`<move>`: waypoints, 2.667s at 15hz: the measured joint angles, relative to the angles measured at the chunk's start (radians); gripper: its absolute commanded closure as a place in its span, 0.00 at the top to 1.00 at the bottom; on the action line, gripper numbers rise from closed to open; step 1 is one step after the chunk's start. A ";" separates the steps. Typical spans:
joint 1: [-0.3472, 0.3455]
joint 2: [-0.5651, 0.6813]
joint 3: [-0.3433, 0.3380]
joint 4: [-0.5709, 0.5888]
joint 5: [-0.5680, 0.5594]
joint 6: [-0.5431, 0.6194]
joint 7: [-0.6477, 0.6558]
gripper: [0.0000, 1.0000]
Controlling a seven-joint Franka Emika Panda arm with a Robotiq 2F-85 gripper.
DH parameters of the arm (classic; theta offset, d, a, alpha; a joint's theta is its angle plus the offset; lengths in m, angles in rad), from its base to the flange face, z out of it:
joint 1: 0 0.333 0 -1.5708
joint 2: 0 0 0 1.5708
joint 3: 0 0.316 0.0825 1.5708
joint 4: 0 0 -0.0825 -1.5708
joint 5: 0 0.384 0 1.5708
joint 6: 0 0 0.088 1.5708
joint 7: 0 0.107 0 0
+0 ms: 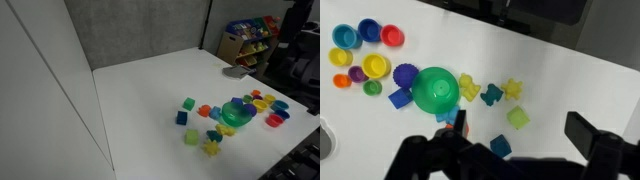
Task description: Put the green object inside the block
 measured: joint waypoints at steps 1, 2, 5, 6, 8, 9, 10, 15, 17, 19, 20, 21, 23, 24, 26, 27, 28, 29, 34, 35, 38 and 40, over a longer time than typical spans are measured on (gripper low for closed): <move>0.000 0.000 0.000 0.001 0.000 0.000 0.000 1.00; 0.000 0.000 0.000 0.000 0.000 0.000 0.000 1.00; -0.001 0.012 -0.003 -0.010 -0.002 0.020 0.000 1.00; -0.002 0.020 -0.005 -0.020 -0.005 0.042 0.000 1.00; -0.006 0.037 -0.012 -0.050 -0.011 0.096 0.000 1.00; -0.009 0.047 -0.016 -0.067 -0.016 0.127 0.000 1.00; -0.012 0.057 -0.020 -0.087 -0.024 0.162 0.000 1.00; -0.036 0.106 -0.048 -0.200 -0.033 0.346 0.001 1.00; -0.047 0.124 -0.062 -0.238 -0.033 0.411 0.002 1.00; -0.056 0.126 -0.073 -0.255 -0.027 0.446 0.002 1.00; -0.057 0.115 -0.077 -0.254 -0.027 0.449 0.002 1.00; -0.057 0.102 -0.078 -0.254 -0.026 0.449 0.002 1.00; -0.057 0.085 -0.078 -0.255 -0.026 0.449 0.003 1.00; -0.056 0.087 -0.078 -0.257 -0.025 0.449 -0.004 1.00; -0.056 0.103 -0.078 -0.271 -0.019 0.478 -0.018 1.00; -0.054 0.114 -0.078 -0.283 -0.012 0.504 -0.028 1.00; -0.053 0.129 -0.078 -0.298 -0.001 0.536 -0.040 1.00; -0.051 0.146 -0.078 -0.312 0.010 0.571 -0.052 1.00; -0.048 0.265 -0.078 -0.341 0.075 0.716 -0.127 1.00; -0.048 0.296 -0.078 -0.341 0.094 0.740 -0.145 1.00; -0.049 0.390 -0.074 -0.338 0.158 0.802 -0.187 1.00; -0.052 0.450 -0.063 -0.334 0.202 0.840 -0.209 1.00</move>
